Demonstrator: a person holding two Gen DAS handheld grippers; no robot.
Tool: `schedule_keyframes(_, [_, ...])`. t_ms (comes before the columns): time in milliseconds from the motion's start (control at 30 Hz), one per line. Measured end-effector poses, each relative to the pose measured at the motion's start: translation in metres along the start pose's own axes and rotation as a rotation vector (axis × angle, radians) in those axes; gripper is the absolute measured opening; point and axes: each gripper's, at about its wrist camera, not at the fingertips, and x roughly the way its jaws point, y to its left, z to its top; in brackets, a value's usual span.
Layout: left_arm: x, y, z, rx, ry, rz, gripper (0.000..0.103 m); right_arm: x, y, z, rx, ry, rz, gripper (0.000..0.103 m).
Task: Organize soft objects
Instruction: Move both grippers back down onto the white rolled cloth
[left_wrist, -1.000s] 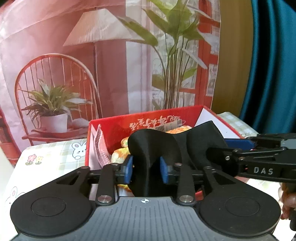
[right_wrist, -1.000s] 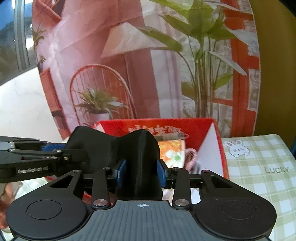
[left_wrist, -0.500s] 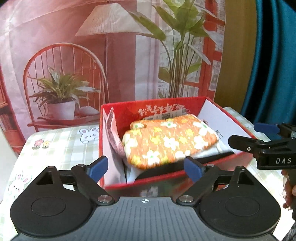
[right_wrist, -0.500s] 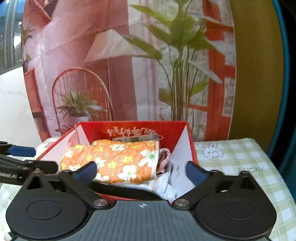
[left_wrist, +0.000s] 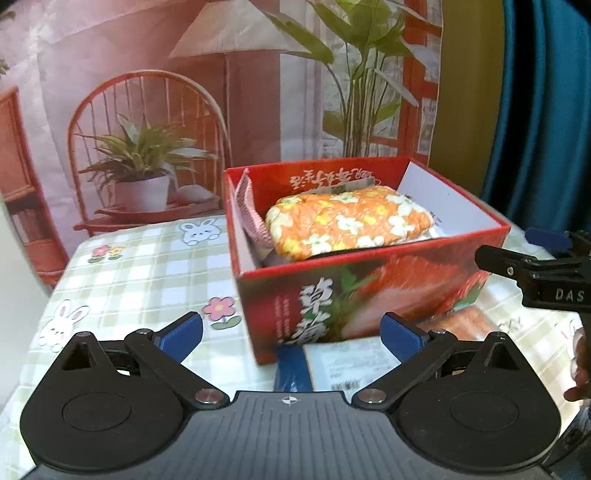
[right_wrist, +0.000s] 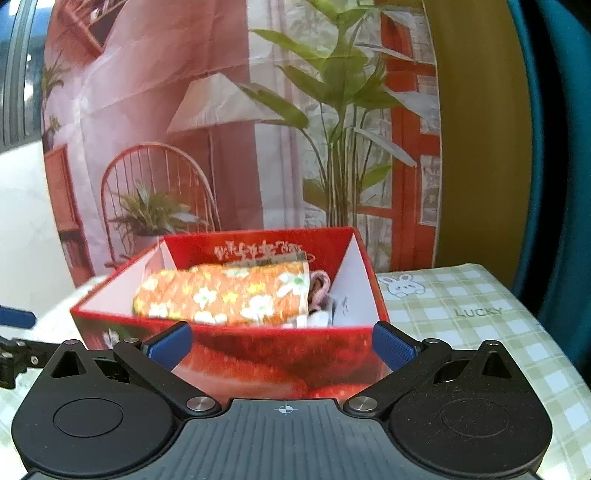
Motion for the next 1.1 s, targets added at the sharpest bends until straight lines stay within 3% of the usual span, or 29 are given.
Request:
schedule_keyframes(133, [-0.02,0.001,-0.017,-0.026,-0.039,-0.003,0.103,-0.015,0.012,-0.016,-0.048,-0.012,0.014,0.103])
schedule_keyframes(433, [-0.047,0.002,-0.074,-0.162,-0.016,-0.072,0.103,-0.049,0.018,-0.059,-0.107,0.016,0.083,0.103])
schedule_keyframes(733, [-0.051,-0.015,-0.106,-0.145,0.023,-0.079,0.102,-0.066,0.001,-0.087,-0.038,0.096,0.114,0.103])
schedule_keyframes(1100, [-0.038,-0.004,-0.116,-0.241,0.074,-0.077,0.085,-0.062,0.006,-0.102,-0.082,0.171,0.116,0.103])
